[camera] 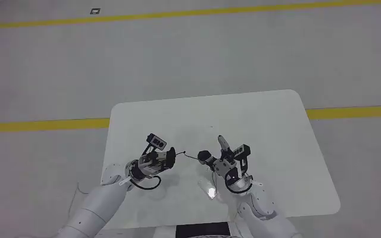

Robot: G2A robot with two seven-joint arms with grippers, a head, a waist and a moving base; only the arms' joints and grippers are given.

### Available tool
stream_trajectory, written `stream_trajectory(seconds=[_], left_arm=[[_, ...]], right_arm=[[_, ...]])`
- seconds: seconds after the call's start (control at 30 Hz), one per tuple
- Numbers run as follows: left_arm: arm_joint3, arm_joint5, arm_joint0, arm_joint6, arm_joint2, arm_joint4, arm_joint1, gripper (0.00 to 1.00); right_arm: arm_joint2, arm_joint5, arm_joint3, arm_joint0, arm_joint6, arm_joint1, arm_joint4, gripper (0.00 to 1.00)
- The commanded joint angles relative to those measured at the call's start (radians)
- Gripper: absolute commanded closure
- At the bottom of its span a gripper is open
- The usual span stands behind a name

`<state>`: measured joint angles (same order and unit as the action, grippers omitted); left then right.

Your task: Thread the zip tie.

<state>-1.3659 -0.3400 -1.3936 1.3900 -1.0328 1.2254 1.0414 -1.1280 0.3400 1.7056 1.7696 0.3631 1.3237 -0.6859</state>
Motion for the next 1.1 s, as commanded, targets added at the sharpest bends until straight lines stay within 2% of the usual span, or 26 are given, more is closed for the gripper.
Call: stream_trajectory(seconds=[0.0, 0.27, 0.53, 1.07], left_arm=[[0.000, 0.000, 0.000, 0.000, 0.000, 0.000, 0.000, 1.00], [0.000, 0.000, 0.000, 0.000, 0.000, 0.000, 0.000, 1.00], [0.000, 0.000, 0.000, 0.000, 0.000, 0.000, 0.000, 1.00], [0.000, 0.000, 0.000, 0.000, 0.000, 0.000, 0.000, 1.00]], right_arm=[[-0.036, 0.000, 0.032, 0.019, 0.013, -0.003, 0.002, 0.00], [-0.158, 0.000, 0.187, 0.095, 0.035, -0.011, 0.031, 0.00], [-0.216, 0.000, 0.307, 0.132, 0.050, -0.012, 0.083, 0.00], [-0.212, 0.000, 0.316, 0.133, 0.055, -0.012, 0.090, 0.00]])
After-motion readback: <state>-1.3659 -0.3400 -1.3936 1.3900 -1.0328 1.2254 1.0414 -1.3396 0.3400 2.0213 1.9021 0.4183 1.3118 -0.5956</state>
